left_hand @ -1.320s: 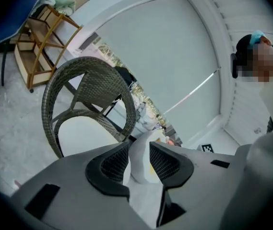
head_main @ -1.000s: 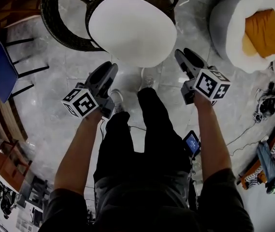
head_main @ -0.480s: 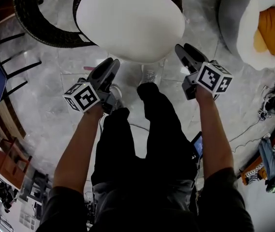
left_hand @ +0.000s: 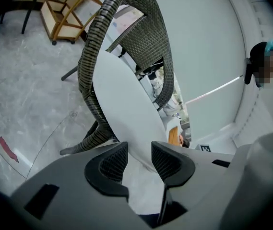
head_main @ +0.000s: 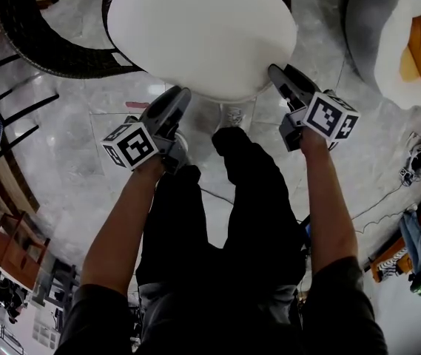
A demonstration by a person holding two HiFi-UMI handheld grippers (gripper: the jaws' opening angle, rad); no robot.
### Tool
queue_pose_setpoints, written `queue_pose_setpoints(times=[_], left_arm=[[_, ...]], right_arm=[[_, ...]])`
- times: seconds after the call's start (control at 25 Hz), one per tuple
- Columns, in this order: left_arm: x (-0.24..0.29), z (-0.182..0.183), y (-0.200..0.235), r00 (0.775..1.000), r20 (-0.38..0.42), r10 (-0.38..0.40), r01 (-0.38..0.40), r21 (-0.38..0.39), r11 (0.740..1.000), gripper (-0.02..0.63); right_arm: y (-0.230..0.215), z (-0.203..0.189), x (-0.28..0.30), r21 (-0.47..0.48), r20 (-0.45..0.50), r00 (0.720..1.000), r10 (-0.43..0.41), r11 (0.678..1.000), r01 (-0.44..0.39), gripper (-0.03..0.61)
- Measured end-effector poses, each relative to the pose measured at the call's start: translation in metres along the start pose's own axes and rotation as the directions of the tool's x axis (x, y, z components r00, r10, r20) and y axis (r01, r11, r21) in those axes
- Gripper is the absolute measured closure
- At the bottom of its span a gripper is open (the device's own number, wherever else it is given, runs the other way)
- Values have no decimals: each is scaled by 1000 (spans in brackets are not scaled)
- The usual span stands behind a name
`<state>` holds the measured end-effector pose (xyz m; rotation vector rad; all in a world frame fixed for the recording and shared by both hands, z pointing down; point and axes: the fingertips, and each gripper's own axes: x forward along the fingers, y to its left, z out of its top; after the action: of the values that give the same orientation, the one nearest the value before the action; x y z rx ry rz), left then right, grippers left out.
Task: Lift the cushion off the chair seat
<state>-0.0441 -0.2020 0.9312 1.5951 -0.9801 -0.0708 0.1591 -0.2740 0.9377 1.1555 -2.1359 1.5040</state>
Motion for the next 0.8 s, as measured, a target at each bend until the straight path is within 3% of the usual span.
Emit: queue_pose_setpoints(times=[0.32,0.44,0.8], left_arm=[[1,-4,4,1000,2,-29,29,-3,1000,472],[3,-3,3,999,12,-30,30,-28,999,474],[1,-17,12,1000,-20,-3,2,-75,997,472]], right_arm=[[-5,-4,2,26,12,999,46,999,-46,411],[2,-2,2,9,15,998,58,998,-58,467],[10,2,-1,-8,32,999,34,999,-34,518]])
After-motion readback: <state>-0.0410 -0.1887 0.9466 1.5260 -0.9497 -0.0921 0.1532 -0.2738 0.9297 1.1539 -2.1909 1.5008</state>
